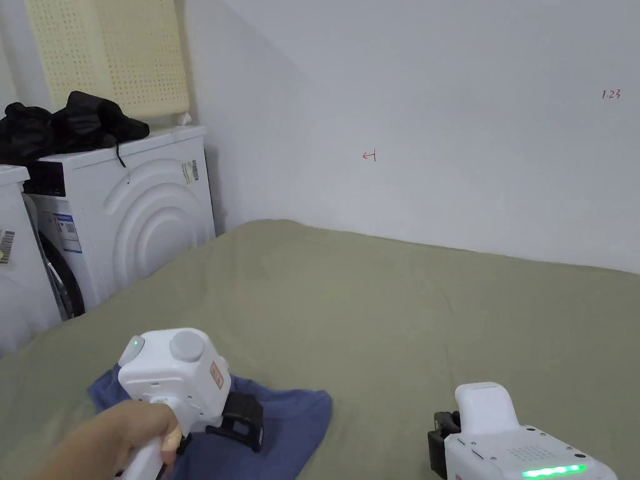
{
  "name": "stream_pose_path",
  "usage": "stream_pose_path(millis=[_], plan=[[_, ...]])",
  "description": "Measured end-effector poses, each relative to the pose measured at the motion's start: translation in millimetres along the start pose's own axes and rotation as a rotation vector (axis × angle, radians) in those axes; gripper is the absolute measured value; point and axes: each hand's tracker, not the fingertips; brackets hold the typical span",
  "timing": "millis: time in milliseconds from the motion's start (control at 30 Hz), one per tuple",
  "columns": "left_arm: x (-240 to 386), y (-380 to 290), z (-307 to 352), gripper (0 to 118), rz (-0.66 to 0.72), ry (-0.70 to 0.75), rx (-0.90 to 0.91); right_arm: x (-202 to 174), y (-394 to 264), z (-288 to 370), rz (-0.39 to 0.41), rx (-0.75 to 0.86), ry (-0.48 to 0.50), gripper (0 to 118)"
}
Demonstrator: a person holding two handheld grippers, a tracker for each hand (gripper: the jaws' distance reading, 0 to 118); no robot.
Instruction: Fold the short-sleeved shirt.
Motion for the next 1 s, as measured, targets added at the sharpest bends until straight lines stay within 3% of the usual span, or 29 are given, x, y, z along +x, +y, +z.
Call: stream_pose_path(millis=[100,133,200,233,300,400,467,633,900,1000], plan=[[-1.0,-4.6,-8.4,101,0.008,0.077,-0.024,1.3,-1.3,0.6,0.023,0.010,0.002,0],[1.5,-7.2,-3.3,83,-0.013,0.116,-0.009,1.7,-1.9,0.9,0.028,0.010,0.000,0],[3.3,-1.1,6.6,24,-0.067,0.195,0.031,4.1,-3.6,3.8,0.026,0.008,0.005,0],[3.7,-1.6,16.5,5,-0.058,0.177,0.049,4.6,-5.1,5.5,0.029,0.009,0.006,0],[2.0,-3.1,30.9,5,-0.030,0.116,0.063,5.3,-8.5,8.9,0.036,0.006,0.004,0],[15.5,-6.2,53.1,5,-0.105,0.160,0.114,11.7,-16.2,12.2,0.020,-0.012,0.008,0],[17.2,-8.8,62.7,4,-0.081,0.143,0.138,19.0,-22.1,16.2,0.006,-0.023,-0.002,0],[41.2,-6.3,95.2,4,-0.086,0.054,0.243,53.0,-31.7,35.2,-0.041,-0.035,-0.059,0],[174.8,-1.6,124.2,4,-0.258,-0.053,0.319,150.0,-47.7,104.8,-0.093,-0.037,-0.264,0],[239.1,0.4,116.8,4,-0.357,-0.171,0.327,192.7,-60.5,141.4,-0.131,-0.064,-0.368,0]])
